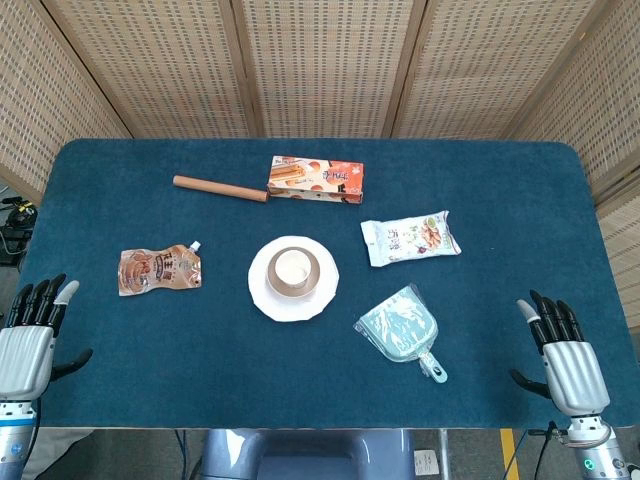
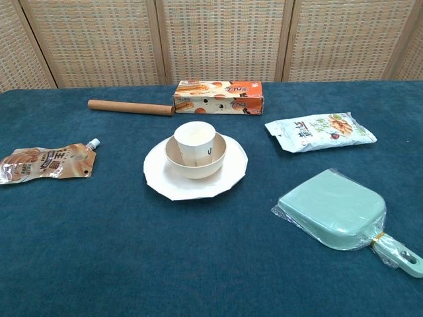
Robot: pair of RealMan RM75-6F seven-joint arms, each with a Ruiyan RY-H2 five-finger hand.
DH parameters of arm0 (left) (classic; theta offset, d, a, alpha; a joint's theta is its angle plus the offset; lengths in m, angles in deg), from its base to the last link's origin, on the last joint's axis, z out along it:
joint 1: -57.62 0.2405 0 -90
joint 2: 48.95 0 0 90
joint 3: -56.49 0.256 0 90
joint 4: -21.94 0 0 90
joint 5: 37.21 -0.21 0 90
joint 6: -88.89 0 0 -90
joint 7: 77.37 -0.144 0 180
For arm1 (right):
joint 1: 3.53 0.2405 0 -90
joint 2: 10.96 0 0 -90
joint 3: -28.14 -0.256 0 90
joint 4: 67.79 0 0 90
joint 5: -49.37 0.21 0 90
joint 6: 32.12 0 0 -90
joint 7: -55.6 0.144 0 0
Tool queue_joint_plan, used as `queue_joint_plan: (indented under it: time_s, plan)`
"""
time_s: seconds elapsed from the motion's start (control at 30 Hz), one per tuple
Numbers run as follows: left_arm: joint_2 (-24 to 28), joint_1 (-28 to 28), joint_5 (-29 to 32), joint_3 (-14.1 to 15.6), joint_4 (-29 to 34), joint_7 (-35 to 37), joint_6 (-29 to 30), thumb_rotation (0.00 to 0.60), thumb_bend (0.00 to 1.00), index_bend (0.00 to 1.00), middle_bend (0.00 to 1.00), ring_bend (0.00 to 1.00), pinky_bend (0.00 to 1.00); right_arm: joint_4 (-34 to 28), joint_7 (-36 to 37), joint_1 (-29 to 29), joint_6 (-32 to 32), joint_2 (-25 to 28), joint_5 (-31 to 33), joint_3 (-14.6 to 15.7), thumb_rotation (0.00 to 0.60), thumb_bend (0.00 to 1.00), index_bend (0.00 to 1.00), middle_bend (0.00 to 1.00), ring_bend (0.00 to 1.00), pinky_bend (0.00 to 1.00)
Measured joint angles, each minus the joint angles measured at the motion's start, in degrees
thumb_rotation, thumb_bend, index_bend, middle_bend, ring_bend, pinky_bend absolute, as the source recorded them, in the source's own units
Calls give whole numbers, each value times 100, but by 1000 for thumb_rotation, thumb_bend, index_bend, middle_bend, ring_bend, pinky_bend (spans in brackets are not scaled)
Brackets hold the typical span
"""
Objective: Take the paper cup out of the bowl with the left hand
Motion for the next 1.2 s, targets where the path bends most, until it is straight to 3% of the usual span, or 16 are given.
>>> queue_joint_plan:
  time_s: [0.5,0.73,1.0,1.2]
  plan:
    - [-20,-130,61,-50,65,-93,-212,600,68,0,0,0,0,41,122,34,82,13,88,-32,600,126,0,0,0,0]
    - [42,-865,321,-486,390,-483,-1077,600,91,0,0,0,0,80,294,87,172,61,333,-173,600,127,0,0,0,0]
    - [-29,-2296,1717,-1245,760,-1281,-2721,600,200,103,0,0,0,192,504,144,338,105,595,-285,600,127,0,0,0,0]
    - [-450,-3375,2994,-1534,557,-1942,-3510,600,200,212,0,0,0,395,758,193,539,123,920,-405,600,127,0,0,0,0]
